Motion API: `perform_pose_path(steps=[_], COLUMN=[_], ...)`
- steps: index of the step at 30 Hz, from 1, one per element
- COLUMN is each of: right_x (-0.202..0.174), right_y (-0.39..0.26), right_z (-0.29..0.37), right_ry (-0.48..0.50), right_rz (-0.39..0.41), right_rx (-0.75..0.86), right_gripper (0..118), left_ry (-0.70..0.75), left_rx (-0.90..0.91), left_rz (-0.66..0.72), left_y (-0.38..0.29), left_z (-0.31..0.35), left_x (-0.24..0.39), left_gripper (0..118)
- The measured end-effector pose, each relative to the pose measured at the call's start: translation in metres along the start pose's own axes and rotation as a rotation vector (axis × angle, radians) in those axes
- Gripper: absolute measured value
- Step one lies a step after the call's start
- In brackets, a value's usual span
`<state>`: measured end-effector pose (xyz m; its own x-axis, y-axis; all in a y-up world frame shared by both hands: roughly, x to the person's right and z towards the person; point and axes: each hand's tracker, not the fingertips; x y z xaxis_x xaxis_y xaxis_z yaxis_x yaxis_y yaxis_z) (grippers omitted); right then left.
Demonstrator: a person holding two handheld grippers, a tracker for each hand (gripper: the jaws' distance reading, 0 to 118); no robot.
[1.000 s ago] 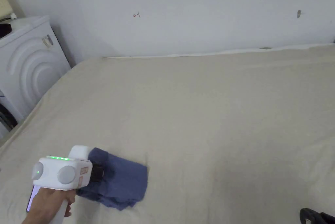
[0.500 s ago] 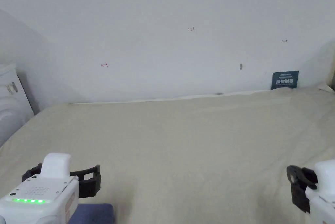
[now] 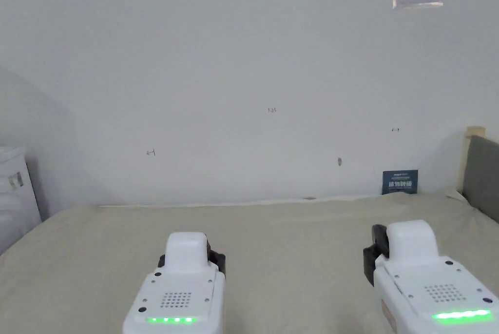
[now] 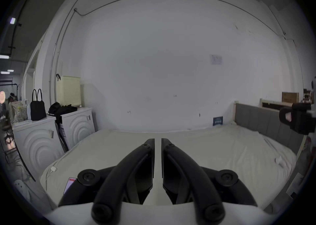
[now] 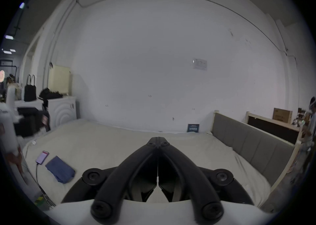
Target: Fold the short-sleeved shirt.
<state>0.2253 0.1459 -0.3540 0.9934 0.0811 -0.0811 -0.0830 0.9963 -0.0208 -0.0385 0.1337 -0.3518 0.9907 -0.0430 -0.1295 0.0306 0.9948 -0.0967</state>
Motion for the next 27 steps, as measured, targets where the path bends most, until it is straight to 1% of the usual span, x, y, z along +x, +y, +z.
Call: perform_pose_path(steps=[1, 3, 5, 6, 7, 8, 9, 10, 11, 12, 13, 15, 18, 19, 20, 21, 22, 24, 25, 27], right_x=[-0.005, -0.017, -0.023, -0.024, -0.025, -0.025, -0.027, -0.028, -0.028, -0.027, -0.027, -0.025, -0.021, -0.019, -0.017, -0.013, -0.012, -0.012, -0.01, -0.007], right_y=[-0.007, -0.012, -0.008, -0.004, 0.0, 0.005, 0.009, 0.01, 0.011, 0.011, 0.011, 0.013, 0.018, 0.02, 0.023, 0.023, 0.025, 0.032, 0.034, 0.04], right_z=[0.009, 0.017, 0.018, 0.019, 0.019, 0.017, 0.015, 0.014, 0.013, 0.014, 0.013, 0.015, 0.017, 0.019, 0.022, 0.023, 0.025, 0.028, 0.03, 0.033], right_ry=[-0.006, -0.01, 0.002, 0.003, 0.025, 0.037, 0.023, 0.019, 0.016, 0.012, 0.004, 0.014, 0.026, 0.041, 0.062, 0.064, 0.067, 0.052, 0.041, 0.039], right_rz=[-0.01, 0.003, 0.015, 0.009, 0.007, 0.011, 0.022, 0.031, 0.037, 0.035, 0.028, 0.012, -0.037, -0.062, -0.077, -0.078, -0.077, -0.064, -0.056, -0.048], right_rx=[0.0, 0.023, 0.044, 0.049, 0.048, 0.039, 0.011, -0.003, -0.011, -0.012, -0.016, -0.023, -0.055, -0.06, -0.057, -0.045, -0.036, -0.029, -0.022, -0.012], right_gripper=[1, 1, 3, 16, 33, 54, 81, 97, 106, 115, 118, 118, 118, 118, 118, 118, 118, 118, 118, 118], left_ry=[0.003, 0.026, 0.017, 0.015, 0.014, 0.008, 0.009, 0.019, 0.028, 0.026, 0.019, 0.008, 0.104, 0.085, 0.07, 0.073, 0.111, 0.109, 0.069, 0.006], left_rx=[-0.014, -0.009, 0.009, -0.002, -0.008, -0.012, -0.006, -0.002, 0.004, 0.013, 0.046, 0.038, -0.038, -0.055, -0.056, -0.067, -0.069, -0.041, -0.064, -0.101], left_rz=[-0.021, -0.028, 0.031, 0.055, 0.061, 0.042, 0.025, 0.007, -0.004, 0.004, 0.016, 0.014, -0.041, -0.068, -0.066, -0.069, -0.003, 0.141, 0.201, 0.242], left_y=[-0.009, -0.017, -0.017, -0.012, -0.007, -0.002, 0.0, 0.001, 0.003, 0.006, 0.006, 0.008, 0.017, 0.02, 0.026, 0.031, 0.038, 0.053, 0.059, 0.068], left_z=[0.006, 0.015, 0.022, 0.025, 0.024, 0.021, 0.02, 0.02, 0.02, 0.024, 0.026, 0.023, 0.018, 0.02, 0.024, 0.027, 0.032, 0.044, 0.045, 0.047], left_x=[0.001, -0.002, -0.01, -0.013, -0.015, -0.019, -0.021, -0.021, -0.022, -0.022, -0.023, -0.019, -0.005, -0.001, 0.006, 0.013, 0.015, 0.015, 0.014, 0.013], left_gripper=[9, 9, 10, 11, 21, 43, 89, 113, 118, 118, 118, 118, 118, 118, 118, 118, 118, 118, 118, 118])
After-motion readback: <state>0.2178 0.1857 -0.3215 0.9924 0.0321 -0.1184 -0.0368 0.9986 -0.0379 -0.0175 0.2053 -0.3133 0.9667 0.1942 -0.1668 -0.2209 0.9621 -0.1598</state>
